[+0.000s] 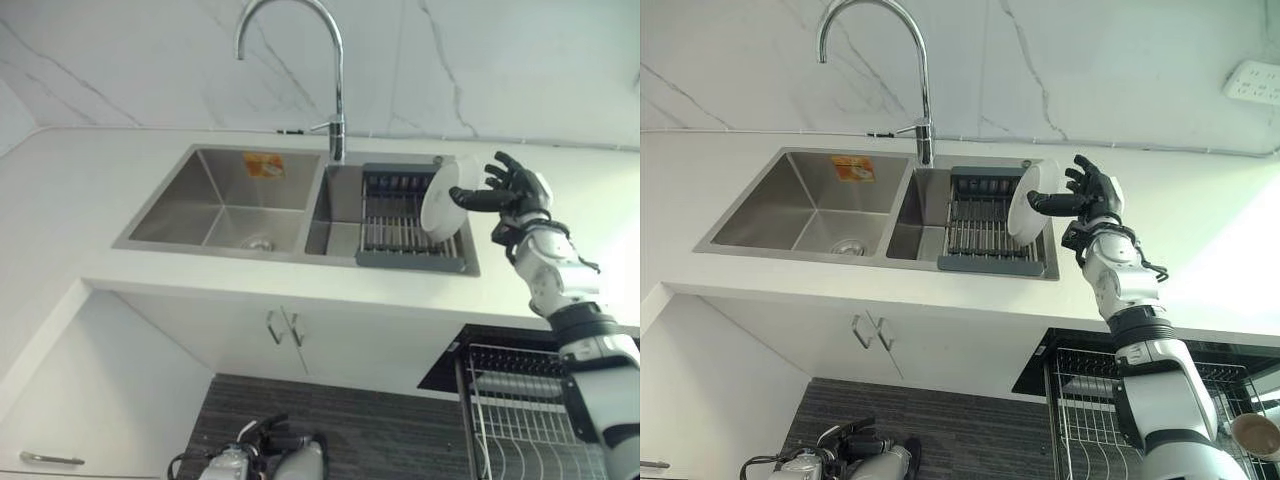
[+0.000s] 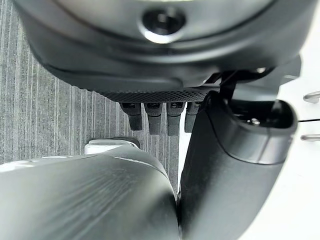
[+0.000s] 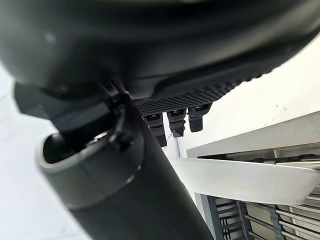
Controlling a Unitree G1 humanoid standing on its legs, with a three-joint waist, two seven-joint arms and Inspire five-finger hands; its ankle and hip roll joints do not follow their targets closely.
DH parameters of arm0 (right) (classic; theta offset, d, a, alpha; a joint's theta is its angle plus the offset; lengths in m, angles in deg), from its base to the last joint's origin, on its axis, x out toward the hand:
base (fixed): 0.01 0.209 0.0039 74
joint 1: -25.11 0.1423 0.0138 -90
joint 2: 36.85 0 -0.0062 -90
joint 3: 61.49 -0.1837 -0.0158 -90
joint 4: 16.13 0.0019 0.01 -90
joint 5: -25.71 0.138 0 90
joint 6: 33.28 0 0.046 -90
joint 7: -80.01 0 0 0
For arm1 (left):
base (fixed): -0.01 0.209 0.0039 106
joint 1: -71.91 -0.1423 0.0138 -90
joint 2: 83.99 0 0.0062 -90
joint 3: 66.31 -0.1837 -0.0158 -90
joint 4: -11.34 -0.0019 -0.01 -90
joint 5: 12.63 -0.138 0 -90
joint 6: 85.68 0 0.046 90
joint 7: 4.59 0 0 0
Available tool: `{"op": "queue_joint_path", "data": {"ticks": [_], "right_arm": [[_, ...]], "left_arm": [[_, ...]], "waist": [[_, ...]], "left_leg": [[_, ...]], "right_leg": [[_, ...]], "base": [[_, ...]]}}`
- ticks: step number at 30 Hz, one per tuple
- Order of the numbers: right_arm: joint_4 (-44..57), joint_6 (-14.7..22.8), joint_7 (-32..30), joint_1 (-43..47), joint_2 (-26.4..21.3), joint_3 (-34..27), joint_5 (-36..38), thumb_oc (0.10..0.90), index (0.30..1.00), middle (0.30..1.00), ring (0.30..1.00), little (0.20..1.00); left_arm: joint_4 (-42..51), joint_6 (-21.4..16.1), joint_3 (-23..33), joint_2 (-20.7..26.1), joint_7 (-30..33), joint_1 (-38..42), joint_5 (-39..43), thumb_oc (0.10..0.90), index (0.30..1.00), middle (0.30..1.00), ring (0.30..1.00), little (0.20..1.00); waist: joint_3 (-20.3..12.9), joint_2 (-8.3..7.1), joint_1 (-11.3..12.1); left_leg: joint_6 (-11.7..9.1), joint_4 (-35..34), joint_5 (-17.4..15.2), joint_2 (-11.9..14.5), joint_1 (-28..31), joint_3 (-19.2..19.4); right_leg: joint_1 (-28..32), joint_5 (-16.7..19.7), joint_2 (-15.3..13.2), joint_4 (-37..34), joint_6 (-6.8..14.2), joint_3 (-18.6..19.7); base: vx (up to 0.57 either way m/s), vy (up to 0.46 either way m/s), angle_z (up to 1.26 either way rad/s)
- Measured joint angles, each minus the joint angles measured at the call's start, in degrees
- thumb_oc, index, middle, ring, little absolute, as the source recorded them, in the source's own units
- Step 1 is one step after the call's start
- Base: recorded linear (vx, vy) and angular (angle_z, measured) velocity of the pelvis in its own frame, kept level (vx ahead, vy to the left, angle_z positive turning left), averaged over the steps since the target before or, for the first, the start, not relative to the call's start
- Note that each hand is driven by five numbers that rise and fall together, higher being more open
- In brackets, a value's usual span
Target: Place the dishes in the dishwasher.
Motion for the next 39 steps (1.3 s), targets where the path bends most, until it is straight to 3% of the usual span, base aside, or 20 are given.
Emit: {"op": "queue_joint_path", "data": {"ticks": [13,39], "right_arm": [[-6.7,-4.2,4.1,1.3,-0.3,1.8,1.6,0.8,0.9,0.9,0.9,0.9],[-13.5,-6.6,5.4,8.9,-2.0,5.1,2.1,0.8,0.9,0.9,0.9,0.9]], "left_arm": [[-0.1,0.0,-0.1,0.0,-0.1,0.2,0.0,0.8,0.9,0.9,0.9,0.9],[-0.1,0.0,-0.2,0.3,-0.9,0.8,0.0,0.8,0.9,0.9,0.9,0.9]], "waist": [[0.1,-0.07,0.1],[0.5,-0.61,1.5]], "left_leg": [[0.0,0.1,0.0,0.0,0.1,0.0],[0.1,0.5,0.0,0.1,0.2,0.1]], "right_leg": [[0.6,0.0,0.0,0.2,0.0,-0.4],[2.0,0.0,0.2,0.4,0.0,-1.7]], "base": [[0.0,-0.001,0.02],[0.0,-0.001,0.03]]}}
